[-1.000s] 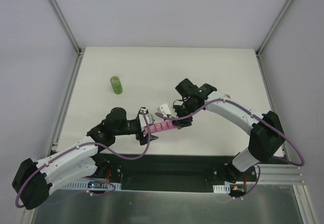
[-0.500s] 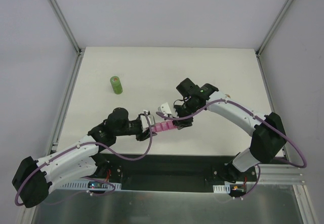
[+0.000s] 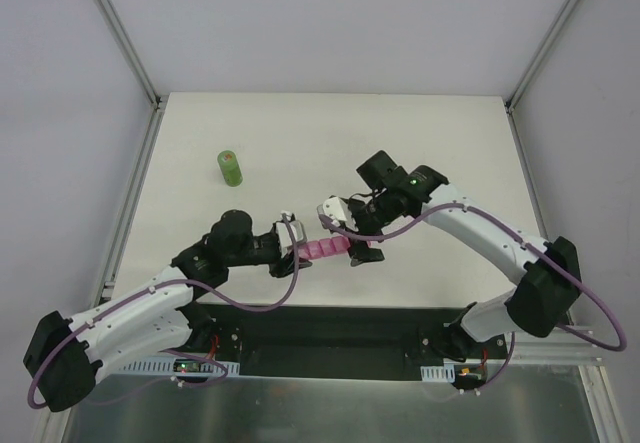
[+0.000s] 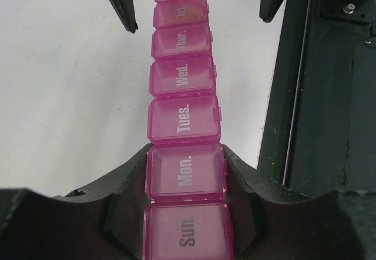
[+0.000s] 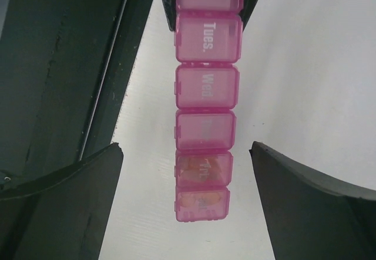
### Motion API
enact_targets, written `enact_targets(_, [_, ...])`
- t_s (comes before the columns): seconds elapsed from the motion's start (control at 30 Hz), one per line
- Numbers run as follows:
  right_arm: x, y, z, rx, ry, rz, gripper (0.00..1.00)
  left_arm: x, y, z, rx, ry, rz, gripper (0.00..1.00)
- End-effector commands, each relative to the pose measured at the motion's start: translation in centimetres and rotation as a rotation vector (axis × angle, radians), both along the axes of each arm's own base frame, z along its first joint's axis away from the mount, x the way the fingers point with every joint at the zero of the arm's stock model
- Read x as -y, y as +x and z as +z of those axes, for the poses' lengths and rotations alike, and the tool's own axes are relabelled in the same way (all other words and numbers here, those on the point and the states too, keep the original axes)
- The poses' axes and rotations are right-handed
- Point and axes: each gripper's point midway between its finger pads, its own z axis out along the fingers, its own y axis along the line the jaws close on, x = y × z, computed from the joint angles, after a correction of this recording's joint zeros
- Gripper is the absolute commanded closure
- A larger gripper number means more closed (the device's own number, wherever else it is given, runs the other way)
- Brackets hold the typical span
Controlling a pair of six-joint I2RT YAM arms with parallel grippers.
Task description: Sort the pills into containers
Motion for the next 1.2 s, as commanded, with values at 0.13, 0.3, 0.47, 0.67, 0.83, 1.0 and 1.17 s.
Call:
enact_targets(0.13, [-2.7, -1.1, 5.3, -0.057, 0.196, -0.002, 0.09, 1.1, -0.5, 4.1, 0.035, -0.111, -0.04, 1.0])
enact_targets(0.3, [-3.1, 0.0, 3.9, -0.058, 0.155, -0.031, 0.13, 1.1, -0.6, 4.4, 0.039, -0.122, -0.038, 1.0])
enact_targets(0.47, [-3.0, 0.3, 3.0, -0.056, 0.126, -0.043, 0.14, 1.0, -0.6, 4.6, 0.046, -0.125, -0.041, 1.0])
enact_targets(0.67, [-3.0, 0.0, 2.6, -0.079, 0.115, -0.034, 0.28, 1.0, -0.6, 4.6, 0.05, -0.127, -0.04, 1.0])
enact_targets(0.83, [-2.9, -0.1, 2.5, -0.082, 0.103, -0.026, 0.46, 1.0, -0.6, 4.6, 0.05, -0.128, -0.04, 1.0])
enact_targets(1.0, [-2.6, -0.4, 2.8, -0.076, 0.093, -0.011, 0.62, 1.0, -0.7, 4.5, 0.049, -0.126, -0.043, 1.0])
enact_targets(1.17, [-1.9, -1.8, 3.7, -0.14, 0.064, 0.07, 0.64, 1.0, -0.9, 4.1, 0.063, -0.116, -0.063, 1.0])
